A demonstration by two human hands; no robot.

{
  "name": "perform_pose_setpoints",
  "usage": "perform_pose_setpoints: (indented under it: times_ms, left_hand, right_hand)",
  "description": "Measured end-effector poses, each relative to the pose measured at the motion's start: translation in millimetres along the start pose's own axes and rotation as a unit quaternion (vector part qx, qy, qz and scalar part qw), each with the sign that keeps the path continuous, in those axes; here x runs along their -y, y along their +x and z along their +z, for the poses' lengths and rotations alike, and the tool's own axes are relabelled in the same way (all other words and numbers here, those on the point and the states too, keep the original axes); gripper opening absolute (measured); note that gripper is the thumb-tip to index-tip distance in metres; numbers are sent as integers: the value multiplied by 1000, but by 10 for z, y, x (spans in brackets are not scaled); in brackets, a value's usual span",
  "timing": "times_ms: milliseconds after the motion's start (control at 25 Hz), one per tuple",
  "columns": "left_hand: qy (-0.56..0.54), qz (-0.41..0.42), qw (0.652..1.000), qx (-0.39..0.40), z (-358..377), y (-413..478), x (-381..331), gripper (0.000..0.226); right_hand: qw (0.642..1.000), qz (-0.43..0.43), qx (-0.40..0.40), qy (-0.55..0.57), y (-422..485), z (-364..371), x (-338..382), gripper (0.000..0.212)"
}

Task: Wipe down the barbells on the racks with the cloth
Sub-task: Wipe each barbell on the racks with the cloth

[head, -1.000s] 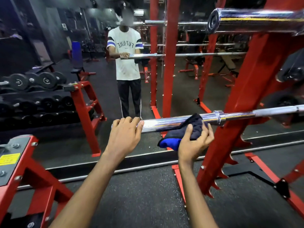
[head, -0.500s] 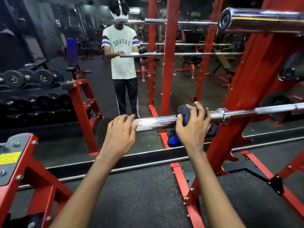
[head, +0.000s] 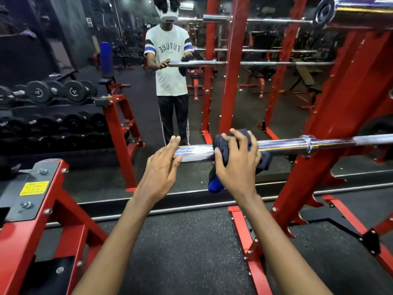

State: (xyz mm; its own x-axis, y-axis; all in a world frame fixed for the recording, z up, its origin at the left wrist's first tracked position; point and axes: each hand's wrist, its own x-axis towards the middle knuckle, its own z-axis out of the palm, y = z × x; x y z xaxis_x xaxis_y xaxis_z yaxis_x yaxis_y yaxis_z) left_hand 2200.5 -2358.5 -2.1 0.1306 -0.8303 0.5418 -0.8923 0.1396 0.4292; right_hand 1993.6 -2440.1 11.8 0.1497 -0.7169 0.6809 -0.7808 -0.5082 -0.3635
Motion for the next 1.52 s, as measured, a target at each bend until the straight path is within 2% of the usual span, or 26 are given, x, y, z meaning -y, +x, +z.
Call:
perform_pose_setpoints:
  times_ms: [120,240,320,520,680,760,880,960,1040,1120,1240,1280,1360,1440,1520]
  left_hand:
    - [-114,-21,993,9,-68,-7,14,45]
    - [-285,-95,953,43,-146,52,2,42]
    - [-341,-110,932,50,-151,73,16,44]
    - [-350,-131,926,57,-135,75,149,42]
    - [-423,-159,888,84,-182,132,183,46]
    - [-451,-175,872,80,-210,137,129,57]
    - [-455,-192,866,75,-213,138,83,81]
    - [-453,-197,866,76,-223,138,78,85]
    - [-382,-191,901,80,-237,143,60,72]
    - [-250,-178,949,67,-254,125,32,47]
    - [-163,-170,970,53,-269,112,-29,41]
    - [-153,-172,972,52,-264,115,-39,42]
    - [-139,-180,972,54,-257,114,-51,43]
    - [-133,-184,972,54,-255,114,-53,44]
    - [-134,-184,972,55,-266,117,-70,42]
  right_hand:
    - [1000,-21,-8,11,-85,57,62,39]
    - [999,41,0,-25,235,88,289,33]
    - [998,39,-2,-45,261,118,455,34]
    - [999,-35,-11,27,-284,235,616,42]
    - [999,-10,-4,48,-61,258,778,34]
    - [998,-38,-15,47,-180,305,779,36]
    - [993,-94,-33,70,-496,402,698,46]
    - [990,-66,-57,113,-595,485,673,52]
    - [977,17,-93,192,-639,557,741,51]
    - [942,101,-138,288,-713,598,832,42]
    - [864,255,-168,399,-747,696,851,34]
    - [821,325,-166,439,-719,744,813,32]
    - [704,437,-145,540,-654,798,715,25]
    - [564,493,-77,658,-508,771,662,21]
    - [460,514,7,724,-324,709,622,37]
